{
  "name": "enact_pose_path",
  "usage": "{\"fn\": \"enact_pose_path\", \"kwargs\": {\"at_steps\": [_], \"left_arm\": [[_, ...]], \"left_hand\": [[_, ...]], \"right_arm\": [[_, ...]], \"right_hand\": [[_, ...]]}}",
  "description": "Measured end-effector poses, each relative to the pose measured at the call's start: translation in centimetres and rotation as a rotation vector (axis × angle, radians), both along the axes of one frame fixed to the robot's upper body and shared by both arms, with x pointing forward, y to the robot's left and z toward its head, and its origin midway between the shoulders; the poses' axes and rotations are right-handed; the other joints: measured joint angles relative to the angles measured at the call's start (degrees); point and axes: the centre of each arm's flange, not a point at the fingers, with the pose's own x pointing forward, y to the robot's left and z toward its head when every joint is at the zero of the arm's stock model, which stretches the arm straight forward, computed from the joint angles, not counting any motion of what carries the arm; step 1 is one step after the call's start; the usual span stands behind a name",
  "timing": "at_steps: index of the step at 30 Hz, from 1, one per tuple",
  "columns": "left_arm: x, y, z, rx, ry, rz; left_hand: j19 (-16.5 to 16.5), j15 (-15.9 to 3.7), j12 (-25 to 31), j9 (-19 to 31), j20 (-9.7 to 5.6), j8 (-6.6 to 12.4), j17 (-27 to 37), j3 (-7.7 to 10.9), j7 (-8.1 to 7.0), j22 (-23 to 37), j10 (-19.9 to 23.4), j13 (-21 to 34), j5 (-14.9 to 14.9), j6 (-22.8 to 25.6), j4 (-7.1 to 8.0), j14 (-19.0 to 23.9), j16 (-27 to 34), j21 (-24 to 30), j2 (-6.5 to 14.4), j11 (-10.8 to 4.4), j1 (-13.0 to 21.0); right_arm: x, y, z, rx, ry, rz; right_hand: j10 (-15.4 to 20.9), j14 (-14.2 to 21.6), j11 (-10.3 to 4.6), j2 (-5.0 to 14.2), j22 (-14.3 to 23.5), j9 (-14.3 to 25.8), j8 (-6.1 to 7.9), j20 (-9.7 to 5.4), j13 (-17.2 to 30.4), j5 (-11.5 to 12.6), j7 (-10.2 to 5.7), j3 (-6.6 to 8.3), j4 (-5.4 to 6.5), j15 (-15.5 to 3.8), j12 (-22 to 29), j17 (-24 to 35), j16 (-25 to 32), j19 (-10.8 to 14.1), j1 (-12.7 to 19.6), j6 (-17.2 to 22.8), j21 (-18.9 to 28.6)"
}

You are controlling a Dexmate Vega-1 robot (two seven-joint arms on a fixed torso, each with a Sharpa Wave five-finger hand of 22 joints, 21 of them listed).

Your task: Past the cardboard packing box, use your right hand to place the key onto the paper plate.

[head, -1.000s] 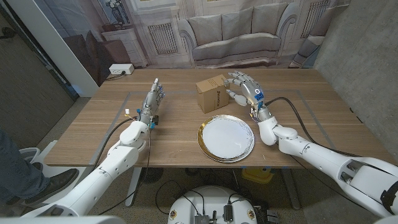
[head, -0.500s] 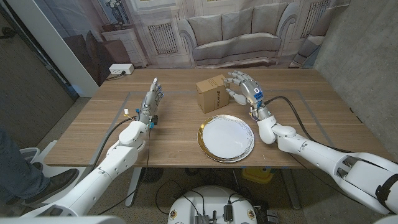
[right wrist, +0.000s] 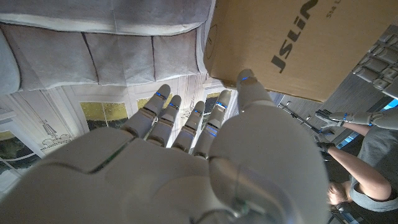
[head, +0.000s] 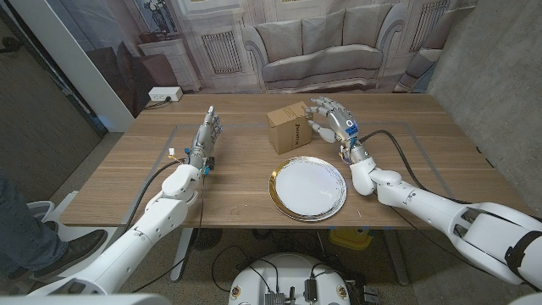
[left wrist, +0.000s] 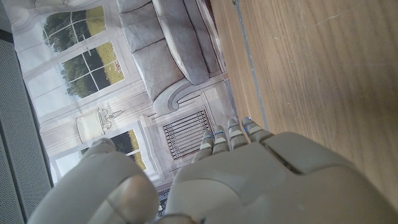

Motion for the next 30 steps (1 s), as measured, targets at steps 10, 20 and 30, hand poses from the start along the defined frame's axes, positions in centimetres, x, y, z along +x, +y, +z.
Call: {"fn": "enact_pose_path", "kwargs": {"at_steps": [10, 20, 30], "left_arm": [[0.13, -0.05, -0.08, 0.002, 0.01, 0.004], [0.12, -0.12, -0.04, 0.001, 0.011, 0.005], [0.04, -0.21, -0.08, 0.001, 0.013, 0.005]], "left_hand": [[0.0, 0.0, 0.0, 0.0, 0.0, 0.0, 0.0, 0.0, -0.19, 0.0, 0.0, 0.0, -0.4, 0.2, 0.0, 0.0, 0.0, 0.0, 0.0, 0.0, 0.0], [0.0, 0.0, 0.0, 0.0, 0.0, 0.0, 0.0, 0.0, -0.19, 0.0, 0.0, 0.0, -0.4, 0.2, 0.0, 0.0, 0.0, 0.0, 0.2, 0.0, 0.2], [0.0, 0.0, 0.0, 0.0, 0.0, 0.0, 0.0, -0.17, -0.18, 0.0, 0.0, 0.0, -0.4, 0.2, -0.17, 0.0, 0.0, 0.0, 0.2, 0.0, 0.2]], "right_arm": [[0.54, -0.03, -0.1, -0.003, 0.008, -0.004], [0.73, -0.04, -0.12, -0.004, 0.009, -0.003], [0.9, -0.04, -0.07, -0.006, 0.011, 0.003]], "right_hand": [[0.3, 0.0, -0.31, 0.05, 0.0, 0.0, 0.47, 0.0, 0.0, 0.0, -0.08, -0.17, 0.17, 0.0, 0.0, 0.0, 0.0, 0.0, 0.1, 0.1, 0.0], [0.3, 0.1, -0.31, 0.05, 0.0, 0.3, 0.47, 0.0, 0.0, 0.2, -0.08, -0.16, 0.16, 0.09, 0.0, 0.3, 0.0, 0.0, 0.1, 0.7, 0.0], [0.3, 0.5, -0.32, 0.47, 0.0, 0.3, 0.96, 0.32, 0.0, 0.2, 0.14, -0.4, 0.4, 0.08, 0.0, 0.3, 0.0, 0.3, 0.1, 1.5, 0.0]]}}
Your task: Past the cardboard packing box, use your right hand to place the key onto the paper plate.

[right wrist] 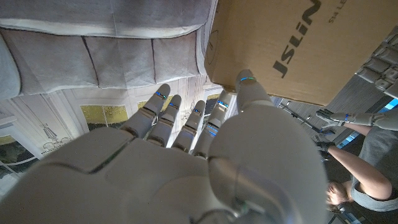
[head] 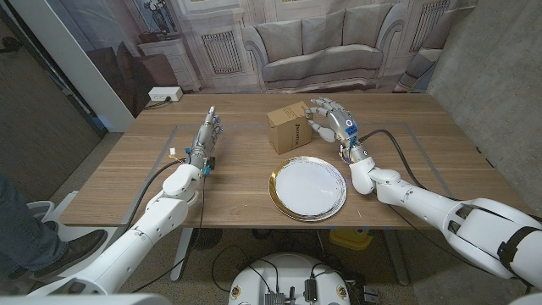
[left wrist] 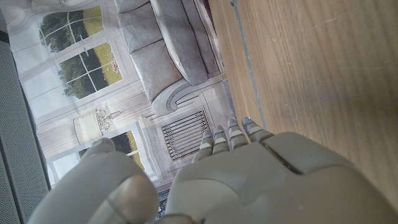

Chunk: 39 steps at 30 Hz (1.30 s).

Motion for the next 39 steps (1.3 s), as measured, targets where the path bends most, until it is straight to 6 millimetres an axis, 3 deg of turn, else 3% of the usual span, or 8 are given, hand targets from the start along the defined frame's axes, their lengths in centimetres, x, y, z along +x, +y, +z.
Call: {"fn": "enact_pose_path", "kwargs": {"at_steps": [20, 31, 39], "left_arm": [[0.0, -0.1, 0.0, -0.004, 0.002, 0.001], [0.2, -0.1, -0.1, -0.006, 0.006, 0.002], [0.4, -0.2, 0.0, -0.007, 0.007, 0.002]], "left_hand": [[0.0, 0.0, 0.0, 0.0, 0.0, 0.0, 0.0, -0.3, 0.0, 0.0, 0.0, 0.0, 0.0, 0.0, 0.17, 0.0, 0.0, 0.0, 0.0, 0.0, 0.0], [0.0, 0.0, 0.0, 0.0, 0.0, 0.0, 0.0, -0.3, 0.0, 0.0, 0.0, 0.0, 0.0, 0.0, 0.17, 0.0, 0.0, 0.0, 0.0, 0.0, 0.0], [0.0, 0.0, 0.0, 0.0, 0.0, 0.0, 0.0, -0.3, 0.0, 0.0, 0.0, 0.0, 0.0, 0.0, 0.17, 0.0, 0.0, 0.0, 0.0, 0.0, 0.0]], "right_arm": [[0.1, 0.1, 0.2, -0.008, -0.013, 0.019], [0.4, -0.3, 0.2, 0.017, -0.011, 0.017], [0.4, -0.3, 0.4, 0.023, -0.015, 0.022]], "right_hand": [[1.7, 1.1, 0.14, 0.59, 0.0, 0.5, 1.34, -0.11, 0.0, 0.0, -0.06, -0.47, 0.47, -0.11, 0.5, 0.3, 0.2, 0.9, -0.3, 2.8, 0.0], [3.2, 2.6, -0.09, 1.12, 0.0, 1.2, 3.55, -0.09, 0.0, -0.5, -0.13, -0.88, 0.88, -0.11, 0.5, 0.3, 0.2, 1.3, -0.4, 7.3, 0.3], [4.0, 3.4, -0.1, 1.51, 0.0, 1.3, 4.23, -0.31, 0.0, -0.7, -0.12, -1.26, 1.26, -0.29, 0.8, 0.3, 0.2, 1.7, -0.4, 9.3, 0.3]]}}
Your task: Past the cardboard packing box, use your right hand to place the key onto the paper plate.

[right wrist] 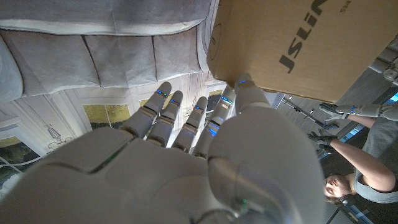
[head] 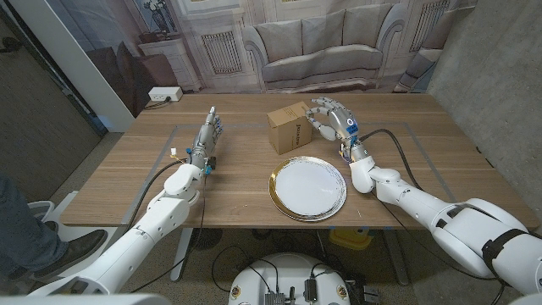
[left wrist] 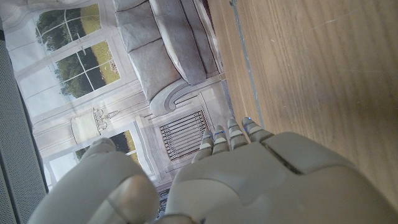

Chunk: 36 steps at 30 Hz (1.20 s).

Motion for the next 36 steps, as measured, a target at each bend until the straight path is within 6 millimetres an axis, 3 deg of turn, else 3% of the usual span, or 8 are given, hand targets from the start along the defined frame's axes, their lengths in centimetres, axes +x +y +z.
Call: {"fn": "enact_pose_path", "kwargs": {"at_steps": [9, 14, 36], "left_arm": [[0.2, 0.0, 0.0, -0.002, 0.002, 0.001], [0.3, 0.1, 0.0, -0.002, 0.002, 0.0], [0.7, 0.0, 0.3, -0.008, -0.005, -0.004]], "left_hand": [[0.0, 0.0, 0.0, 0.0, 0.0, 0.0, 0.0, -0.24, 0.0, 0.0, 0.0, 0.0, 0.0, 0.0, -0.24, 0.0, 0.0, 0.0, 0.2, 0.0, 0.2], [0.0, 0.0, 0.0, 0.0, 0.0, 0.0, 0.0, -0.24, 0.0, 0.0, 0.0, 0.0, 0.0, 0.0, -0.24, 0.0, 0.0, 0.0, 0.2, 0.0, 0.2], [0.0, 0.0, 0.0, 0.0, 0.0, 0.0, 0.0, -0.4, 0.0, 0.0, 0.0, 0.0, 0.0, 0.0, -0.07, 0.0, 0.0, 0.0, 0.2, 0.0, 0.2]], "right_arm": [[-0.1, 0.2, 0.2, -0.001, -0.009, 0.007], [-0.1, 0.1, 0.5, 0.008, -0.015, 0.007], [-0.5, 0.4, 1.4, -0.011, -0.042, 0.027]], "right_hand": [[0.5, 0.3, 0.02, 0.38, 0.0, -0.1, 0.53, 0.01, 0.0, -0.2, 0.01, 0.0, 0.0, 0.28, 0.2, 0.2, 0.0, 0.6, -0.2, 1.4, 0.0], [1.4, 0.9, -0.01, 0.53, 0.0, -0.1, 1.59, 0.01, 0.0, -0.2, 0.12, -0.31, 0.16, 0.12, 0.4, 0.1, 0.0, 0.6, -0.1, 3.2, 0.0], [2.9, 2.1, -0.2, 0.9, 0.3, -0.7, 2.27, -0.1, 0.0, -0.7, 0.8, -0.64, -0.16, -0.01, 0.7, 0.1, 0.0, 0.9, 0.3, 5.7, 0.0]]}}
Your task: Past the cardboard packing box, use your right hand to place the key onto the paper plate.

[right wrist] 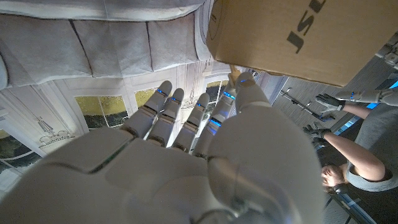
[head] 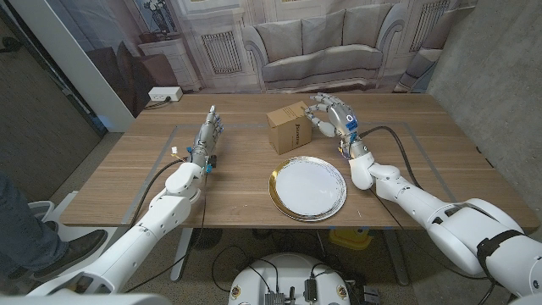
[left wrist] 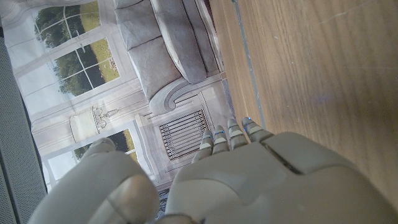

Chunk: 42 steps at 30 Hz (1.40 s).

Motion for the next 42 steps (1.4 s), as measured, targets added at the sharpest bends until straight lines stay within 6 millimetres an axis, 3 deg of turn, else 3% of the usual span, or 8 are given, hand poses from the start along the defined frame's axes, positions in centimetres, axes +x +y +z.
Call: {"fn": "enact_pose_path", "kwargs": {"at_steps": [42], "left_arm": [[1.1, 0.7, 0.9, -0.005, -0.013, -0.017]], "left_hand": [[-0.2, 0.0, 0.0, 0.0, 0.21, 0.0, 0.0, -0.48, 0.0, 0.0, 0.0, 0.0, 0.0, 0.0, -0.16, 0.0, 0.0, 0.0, 0.2, 0.0, 0.2]], "right_arm": [[-1.5, 0.9, 1.7, 0.005, -0.064, 0.002]], "right_hand": [[1.8, 1.2, 0.2, 0.51, 0.0, -1.0, -0.04, 0.1, 0.0, -0.4, -0.87, -0.23, -0.24, -0.02, 0.4, 0.0, 0.0, 0.5, 0.6, 2.0, 0.0]]}}
